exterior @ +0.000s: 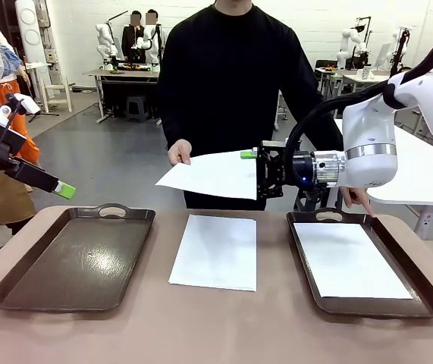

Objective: Sort the A4 documents.
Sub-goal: Receive the A4 Paper.

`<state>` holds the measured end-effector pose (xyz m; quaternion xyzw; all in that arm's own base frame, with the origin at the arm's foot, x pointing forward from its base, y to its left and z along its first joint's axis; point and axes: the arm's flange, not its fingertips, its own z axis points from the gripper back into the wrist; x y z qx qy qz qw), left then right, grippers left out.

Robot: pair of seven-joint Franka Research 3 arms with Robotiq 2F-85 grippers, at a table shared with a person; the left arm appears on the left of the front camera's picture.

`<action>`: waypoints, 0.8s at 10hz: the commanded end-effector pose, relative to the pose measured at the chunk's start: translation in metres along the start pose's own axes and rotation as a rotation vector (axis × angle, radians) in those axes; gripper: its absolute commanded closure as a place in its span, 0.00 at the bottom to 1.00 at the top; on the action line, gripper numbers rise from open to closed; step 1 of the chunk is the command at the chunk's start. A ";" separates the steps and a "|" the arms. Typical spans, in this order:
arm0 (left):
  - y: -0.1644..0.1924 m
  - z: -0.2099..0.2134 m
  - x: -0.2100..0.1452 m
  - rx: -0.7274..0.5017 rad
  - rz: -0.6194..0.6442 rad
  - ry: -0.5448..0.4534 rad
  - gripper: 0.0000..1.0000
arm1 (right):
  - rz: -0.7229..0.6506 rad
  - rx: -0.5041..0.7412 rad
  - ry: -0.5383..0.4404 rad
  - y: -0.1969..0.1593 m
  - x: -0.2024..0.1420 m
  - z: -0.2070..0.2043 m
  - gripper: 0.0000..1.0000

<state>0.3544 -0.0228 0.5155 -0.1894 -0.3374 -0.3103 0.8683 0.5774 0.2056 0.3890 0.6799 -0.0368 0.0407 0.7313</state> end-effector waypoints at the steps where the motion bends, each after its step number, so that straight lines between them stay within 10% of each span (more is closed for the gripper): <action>1: 0.003 0.000 -0.002 -0.014 -0.006 -0.008 0.00 | -0.029 -0.004 -0.001 0.001 -0.008 0.000 0.00; 8: 0.003 0.000 -0.002 -0.014 -0.006 -0.008 0.00 | 0.007 -0.007 0.011 0.001 -0.008 0.003 0.54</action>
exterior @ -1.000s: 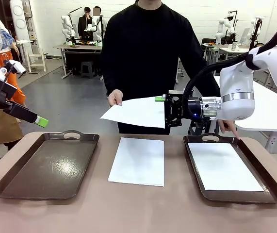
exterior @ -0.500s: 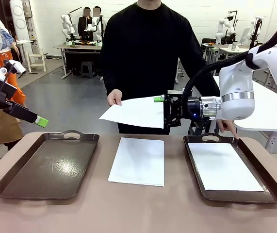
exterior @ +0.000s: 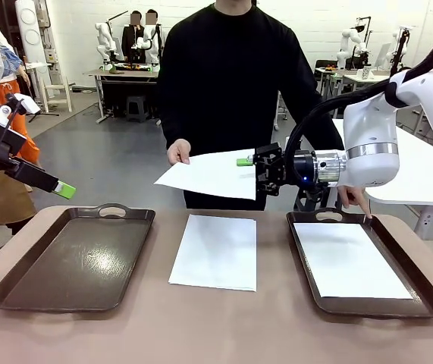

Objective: Sort the A4 documents.
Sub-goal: Receive the A4 Paper.

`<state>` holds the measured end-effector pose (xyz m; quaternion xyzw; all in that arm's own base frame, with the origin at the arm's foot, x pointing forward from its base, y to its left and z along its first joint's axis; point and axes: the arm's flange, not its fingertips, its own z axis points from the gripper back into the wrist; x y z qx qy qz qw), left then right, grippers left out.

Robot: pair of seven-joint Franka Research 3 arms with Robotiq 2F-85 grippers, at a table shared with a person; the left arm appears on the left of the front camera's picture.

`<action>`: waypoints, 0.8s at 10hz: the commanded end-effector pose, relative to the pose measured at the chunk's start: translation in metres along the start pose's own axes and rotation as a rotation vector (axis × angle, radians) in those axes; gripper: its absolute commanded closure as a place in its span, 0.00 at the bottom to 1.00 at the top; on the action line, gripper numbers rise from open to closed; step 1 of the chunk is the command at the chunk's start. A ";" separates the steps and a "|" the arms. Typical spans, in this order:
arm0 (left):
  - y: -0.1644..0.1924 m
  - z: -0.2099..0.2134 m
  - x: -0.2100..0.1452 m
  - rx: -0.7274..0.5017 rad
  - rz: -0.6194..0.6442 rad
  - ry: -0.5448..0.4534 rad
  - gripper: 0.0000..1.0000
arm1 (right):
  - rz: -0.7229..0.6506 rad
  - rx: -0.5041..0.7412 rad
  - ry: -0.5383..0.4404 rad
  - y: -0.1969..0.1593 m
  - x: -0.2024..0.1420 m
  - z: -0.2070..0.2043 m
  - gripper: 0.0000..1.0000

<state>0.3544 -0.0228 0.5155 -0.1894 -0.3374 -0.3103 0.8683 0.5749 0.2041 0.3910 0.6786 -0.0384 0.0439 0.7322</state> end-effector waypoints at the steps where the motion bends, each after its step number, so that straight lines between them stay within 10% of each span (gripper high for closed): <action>1: 0.003 0.000 -0.002 -0.014 -0.006 -0.008 0.00 | -0.001 -0.008 0.010 -0.001 -0.006 0.002 0.69; 5: 0.003 0.000 -0.002 -0.014 -0.006 -0.008 0.00 | -0.001 -0.021 0.005 -0.002 -0.005 0.003 1.00; 8: 0.003 0.000 -0.002 -0.014 -0.006 -0.008 0.00 | -0.004 -0.024 0.015 -0.003 -0.005 0.004 1.00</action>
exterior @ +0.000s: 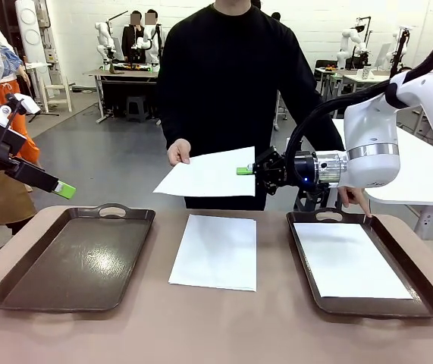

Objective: Sort the A4 documents.
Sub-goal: Receive the A4 Paper.

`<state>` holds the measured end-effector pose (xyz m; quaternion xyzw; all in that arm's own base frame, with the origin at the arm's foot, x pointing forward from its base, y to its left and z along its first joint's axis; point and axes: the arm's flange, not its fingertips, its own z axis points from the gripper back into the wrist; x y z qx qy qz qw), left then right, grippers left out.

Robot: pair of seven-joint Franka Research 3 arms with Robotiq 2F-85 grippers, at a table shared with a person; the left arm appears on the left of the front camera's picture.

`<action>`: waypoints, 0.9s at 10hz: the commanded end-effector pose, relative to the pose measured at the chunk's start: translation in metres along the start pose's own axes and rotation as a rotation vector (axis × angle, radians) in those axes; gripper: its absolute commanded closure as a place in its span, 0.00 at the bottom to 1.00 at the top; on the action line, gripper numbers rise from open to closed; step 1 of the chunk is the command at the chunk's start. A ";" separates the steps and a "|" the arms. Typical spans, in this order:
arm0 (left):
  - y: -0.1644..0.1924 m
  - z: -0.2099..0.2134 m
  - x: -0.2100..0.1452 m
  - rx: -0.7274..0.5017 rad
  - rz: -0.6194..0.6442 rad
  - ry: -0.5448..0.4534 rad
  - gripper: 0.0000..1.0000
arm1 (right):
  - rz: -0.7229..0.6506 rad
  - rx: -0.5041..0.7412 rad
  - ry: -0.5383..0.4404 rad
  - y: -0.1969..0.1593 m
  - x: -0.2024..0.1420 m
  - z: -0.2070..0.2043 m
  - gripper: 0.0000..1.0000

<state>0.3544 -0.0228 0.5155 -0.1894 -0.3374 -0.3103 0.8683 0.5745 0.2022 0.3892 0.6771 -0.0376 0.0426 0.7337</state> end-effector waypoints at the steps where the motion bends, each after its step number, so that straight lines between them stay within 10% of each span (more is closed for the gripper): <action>1: 0.003 0.000 -0.002 -0.014 -0.006 -0.008 0.00 | -0.001 -0.017 0.016 -0.001 -0.005 0.003 1.00; 9: 0.003 0.000 -0.002 -0.014 -0.006 -0.008 0.00 | 0.000 0.000 0.001 0.000 0.000 0.000 1.00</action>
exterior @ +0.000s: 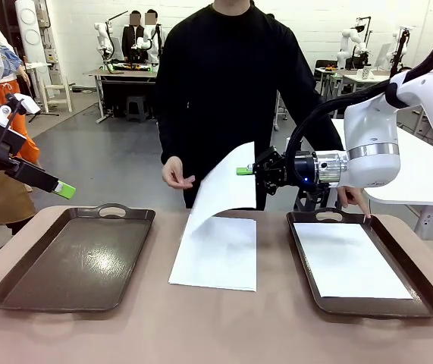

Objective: Sort the A4 documents.
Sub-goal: Receive the A4 Paper, then place the A4 Paper in the designated Handle tray.

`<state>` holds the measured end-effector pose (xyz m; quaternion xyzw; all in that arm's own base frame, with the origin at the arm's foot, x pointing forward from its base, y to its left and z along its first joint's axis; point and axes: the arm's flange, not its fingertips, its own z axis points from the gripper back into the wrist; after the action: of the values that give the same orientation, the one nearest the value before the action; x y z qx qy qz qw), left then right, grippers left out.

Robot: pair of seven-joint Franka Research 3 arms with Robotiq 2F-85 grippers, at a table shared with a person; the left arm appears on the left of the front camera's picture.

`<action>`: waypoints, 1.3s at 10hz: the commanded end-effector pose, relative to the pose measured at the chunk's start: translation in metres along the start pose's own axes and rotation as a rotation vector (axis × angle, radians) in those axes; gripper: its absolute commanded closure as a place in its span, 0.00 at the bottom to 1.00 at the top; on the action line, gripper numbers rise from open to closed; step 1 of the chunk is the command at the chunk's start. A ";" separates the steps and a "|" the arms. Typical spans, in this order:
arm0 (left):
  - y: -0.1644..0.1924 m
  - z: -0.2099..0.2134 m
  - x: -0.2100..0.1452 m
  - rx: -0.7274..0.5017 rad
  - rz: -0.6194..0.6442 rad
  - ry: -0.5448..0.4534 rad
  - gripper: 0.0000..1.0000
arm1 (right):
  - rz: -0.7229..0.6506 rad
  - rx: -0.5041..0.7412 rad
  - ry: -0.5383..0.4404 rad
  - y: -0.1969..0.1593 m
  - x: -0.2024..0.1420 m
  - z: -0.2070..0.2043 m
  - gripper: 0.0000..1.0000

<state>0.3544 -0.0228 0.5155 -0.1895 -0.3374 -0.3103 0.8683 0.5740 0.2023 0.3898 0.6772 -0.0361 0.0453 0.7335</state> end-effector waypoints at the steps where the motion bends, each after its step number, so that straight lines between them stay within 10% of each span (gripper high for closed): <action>1: 0.003 0.000 -0.002 -0.014 -0.006 -0.008 0.00 | -0.002 0.000 -0.005 -0.001 0.000 0.000 1.00; 13: 0.003 0.000 -0.002 -0.014 -0.006 -0.008 0.00 | -0.002 0.000 -0.005 -0.001 0.000 0.000 1.00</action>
<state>0.3544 -0.0228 0.5155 -0.1895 -0.3374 -0.3103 0.8683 0.5740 0.2023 0.3898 0.6772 -0.0361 0.0452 0.7335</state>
